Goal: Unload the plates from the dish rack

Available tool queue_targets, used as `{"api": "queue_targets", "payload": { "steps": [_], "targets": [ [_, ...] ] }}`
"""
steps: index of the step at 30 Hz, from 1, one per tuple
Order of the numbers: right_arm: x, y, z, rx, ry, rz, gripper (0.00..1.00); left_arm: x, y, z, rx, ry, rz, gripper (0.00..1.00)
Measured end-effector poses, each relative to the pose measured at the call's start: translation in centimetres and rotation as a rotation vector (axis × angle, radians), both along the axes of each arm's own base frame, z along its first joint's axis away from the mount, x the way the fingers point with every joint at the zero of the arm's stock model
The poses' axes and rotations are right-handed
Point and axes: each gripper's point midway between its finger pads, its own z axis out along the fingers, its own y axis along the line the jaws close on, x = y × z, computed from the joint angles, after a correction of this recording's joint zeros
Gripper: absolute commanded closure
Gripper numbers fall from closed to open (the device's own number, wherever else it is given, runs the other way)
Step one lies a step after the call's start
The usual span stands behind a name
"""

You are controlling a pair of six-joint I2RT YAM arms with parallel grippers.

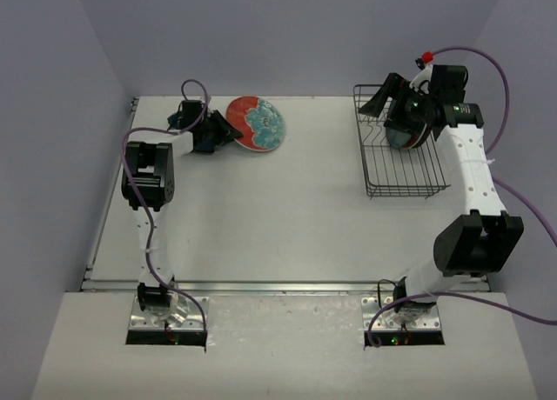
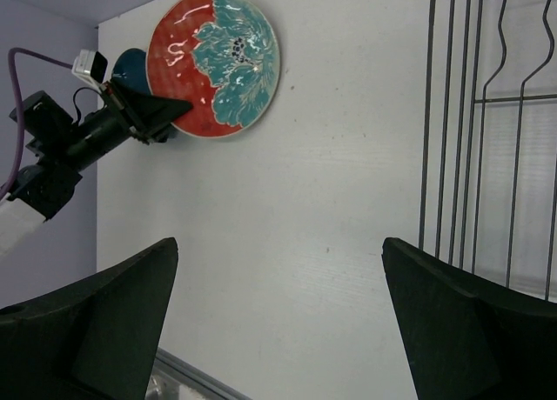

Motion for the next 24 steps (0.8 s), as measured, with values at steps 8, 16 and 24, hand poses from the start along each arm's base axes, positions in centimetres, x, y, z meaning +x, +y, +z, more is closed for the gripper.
{"api": "queue_targets", "payload": {
  "steps": [8,16,24],
  "targets": [
    [-0.2,-0.1,-0.8,0.004,0.033,-0.004,0.01,0.6,-2.5,1.5,0.016,-0.064,-0.062,0.6],
    [-0.1,-0.3,-1.3,0.008,0.053,-0.013,0.01,0.2,-2.2,0.5,0.054,-0.043,-0.067,0.35],
    [-0.2,-0.8,-1.7,-0.009,0.071,-0.038,0.01,-0.6,-1.5,-1.2,0.171,-0.005,-0.062,0.02]
  ]
}}
